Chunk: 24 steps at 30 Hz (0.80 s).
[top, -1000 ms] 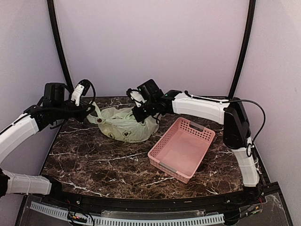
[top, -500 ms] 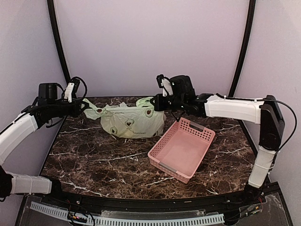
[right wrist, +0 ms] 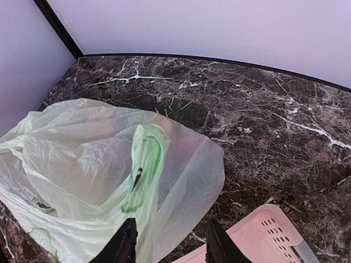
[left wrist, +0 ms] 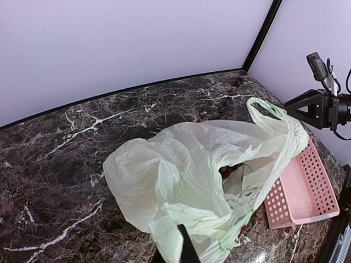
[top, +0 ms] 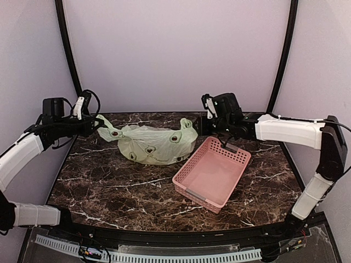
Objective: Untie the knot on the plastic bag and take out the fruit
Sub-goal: Adjust the bag opening for the takeout bag.
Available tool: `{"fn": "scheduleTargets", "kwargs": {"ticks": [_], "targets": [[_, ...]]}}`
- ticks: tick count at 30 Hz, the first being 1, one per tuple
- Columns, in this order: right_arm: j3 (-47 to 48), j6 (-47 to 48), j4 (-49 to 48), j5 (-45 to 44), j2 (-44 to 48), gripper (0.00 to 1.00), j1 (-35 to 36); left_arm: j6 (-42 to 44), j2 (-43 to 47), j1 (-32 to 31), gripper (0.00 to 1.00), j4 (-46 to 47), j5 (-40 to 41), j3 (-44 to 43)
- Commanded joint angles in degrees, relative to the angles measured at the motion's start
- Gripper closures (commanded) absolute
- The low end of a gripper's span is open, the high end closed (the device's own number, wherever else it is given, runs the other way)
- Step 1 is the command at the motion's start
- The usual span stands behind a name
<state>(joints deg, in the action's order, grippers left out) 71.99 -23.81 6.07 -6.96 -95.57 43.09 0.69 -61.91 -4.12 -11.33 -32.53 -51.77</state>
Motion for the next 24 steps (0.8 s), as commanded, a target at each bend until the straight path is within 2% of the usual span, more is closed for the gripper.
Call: {"fn": "scheduleTargets", "kwargs": {"ticks": [1,6,9,17,24], "targets": [[1.9,3.9,2.6,-2.9,5.9,0.51,1.3,0.9,2.4,0.4,0.99,1.7,-3.2,1.0],[5.2,10.7,3.7,-1.8,8.0,0.27,5.3,1.0,3.3,-0.1,0.99,1.9,-3.2,1.4],[10.1,13.6,5.6,-0.4,5.4,0.21,6.8,1.3,3.4,-0.3,0.99,1.5,-2.5,1.5],[25.5,21.1,8.7,5.5,-7.6,0.08,11.0,1.3,3.0,-0.4,0.99,1.3,-2.3,1.6],[38.6,21.4,13.6,10.4,-20.3,0.07,11.8,1.6,3.5,-0.5,0.99,1.4,-2.2,1.8]]}}
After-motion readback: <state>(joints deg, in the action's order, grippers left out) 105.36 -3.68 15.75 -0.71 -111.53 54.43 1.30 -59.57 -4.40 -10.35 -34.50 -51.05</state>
